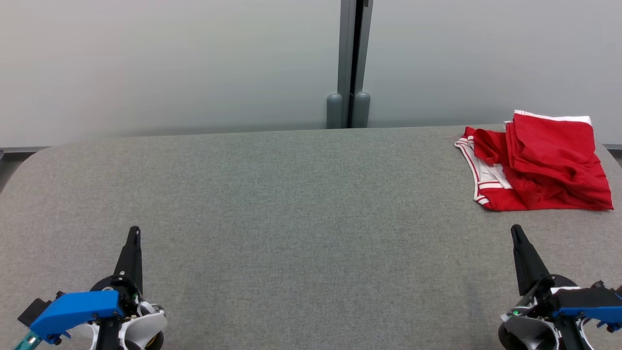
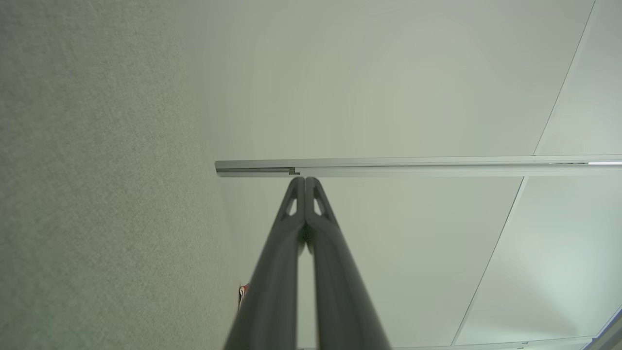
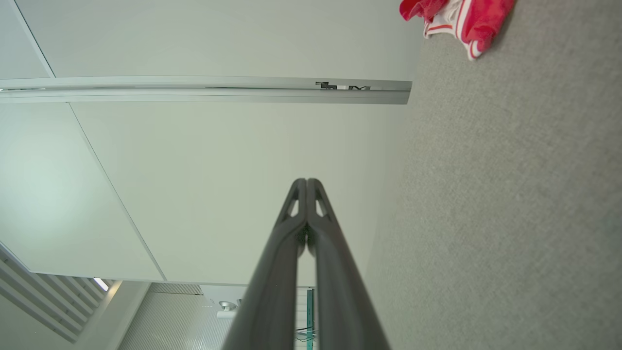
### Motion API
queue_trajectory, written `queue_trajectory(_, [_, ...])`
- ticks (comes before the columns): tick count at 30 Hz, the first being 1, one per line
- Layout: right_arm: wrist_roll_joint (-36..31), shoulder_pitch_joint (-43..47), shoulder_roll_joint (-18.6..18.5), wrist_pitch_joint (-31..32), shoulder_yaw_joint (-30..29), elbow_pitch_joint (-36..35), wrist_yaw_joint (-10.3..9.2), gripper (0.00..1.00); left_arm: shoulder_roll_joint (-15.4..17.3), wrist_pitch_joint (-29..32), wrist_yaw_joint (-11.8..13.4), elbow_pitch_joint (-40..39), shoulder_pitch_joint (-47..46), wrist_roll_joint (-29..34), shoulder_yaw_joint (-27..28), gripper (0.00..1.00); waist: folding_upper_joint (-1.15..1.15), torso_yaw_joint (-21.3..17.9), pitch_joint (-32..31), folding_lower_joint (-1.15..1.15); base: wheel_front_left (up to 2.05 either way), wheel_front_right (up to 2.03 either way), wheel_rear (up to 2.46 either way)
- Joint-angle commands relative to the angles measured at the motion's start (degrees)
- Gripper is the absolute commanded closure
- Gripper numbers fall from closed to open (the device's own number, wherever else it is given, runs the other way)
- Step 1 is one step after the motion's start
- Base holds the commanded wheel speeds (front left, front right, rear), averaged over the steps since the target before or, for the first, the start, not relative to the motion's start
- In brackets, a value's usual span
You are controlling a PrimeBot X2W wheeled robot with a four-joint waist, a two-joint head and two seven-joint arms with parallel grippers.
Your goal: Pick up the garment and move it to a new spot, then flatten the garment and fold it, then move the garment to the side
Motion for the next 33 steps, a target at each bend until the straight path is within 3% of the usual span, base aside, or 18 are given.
queue_trajectory(1, [0.17, -0.81, -0.31, 0.21, -0.16, 0.10, 0.02, 1.00, -0.15, 0.20, -0.32, -0.23, -0.57, -0.15, 0.07, 1.00, 0.00, 0.00, 0.00, 0.00, 0.00, 0.00, 0.00])
queue_trajectory(33, [0.17, -0.81, -0.31, 0.20, -0.15, 0.10, 0.02, 1.00, -0.15, 0.19, -0.32, -0.23, -0.57, -0.17, 0.06, 1.00, 0.00, 0.00, 0.00, 0.00, 0.00, 0.00, 0.00])
